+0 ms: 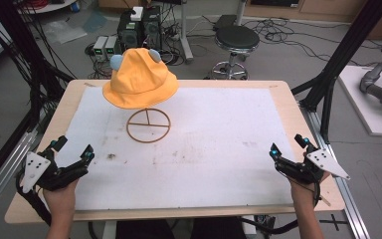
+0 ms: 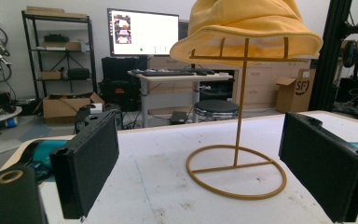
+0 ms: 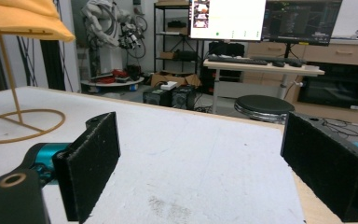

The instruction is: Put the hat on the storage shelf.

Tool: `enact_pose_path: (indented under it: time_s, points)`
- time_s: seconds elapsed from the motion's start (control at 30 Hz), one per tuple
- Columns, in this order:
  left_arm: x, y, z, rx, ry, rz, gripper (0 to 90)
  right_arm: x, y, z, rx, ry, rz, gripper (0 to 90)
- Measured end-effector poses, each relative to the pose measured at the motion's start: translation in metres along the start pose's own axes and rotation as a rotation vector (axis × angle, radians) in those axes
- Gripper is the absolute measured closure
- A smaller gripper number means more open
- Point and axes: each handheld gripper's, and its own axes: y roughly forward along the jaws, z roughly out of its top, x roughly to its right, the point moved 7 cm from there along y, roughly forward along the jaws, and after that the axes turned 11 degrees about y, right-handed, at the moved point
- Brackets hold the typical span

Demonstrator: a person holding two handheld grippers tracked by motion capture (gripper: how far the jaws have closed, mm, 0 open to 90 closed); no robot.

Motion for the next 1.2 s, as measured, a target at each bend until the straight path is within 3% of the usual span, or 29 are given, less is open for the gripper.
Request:
enact_pose_path:
  time_s: [0.23,0.33,0.5,1.2]
  points:
    - [-0.0041,-0.0003,-0.0051,-0.016,-0.015,0.000,12.4,0.0022,0.0031,-0.0073,-0.019,0.013,0.014,11.5]
    - [-0.0052,-0.0005,-0.0067,-0.019,-0.023,-0.009,12.4,0.0037,0.0029,-0.0087,-0.020,0.049,0.020,11.5]
    - [-0.0044,0.0000,-0.0066,-0.015,-0.030,-0.027,12.4,0.0067,0.0011,-0.0054,0.008,0.076,0.023,11.5]
    - [-0.0012,0.0004,-0.0071,-0.020,-0.016,-0.050,12.4,0.0010,0.0028,-0.0081,-0.009,0.048,0.055,11.5]
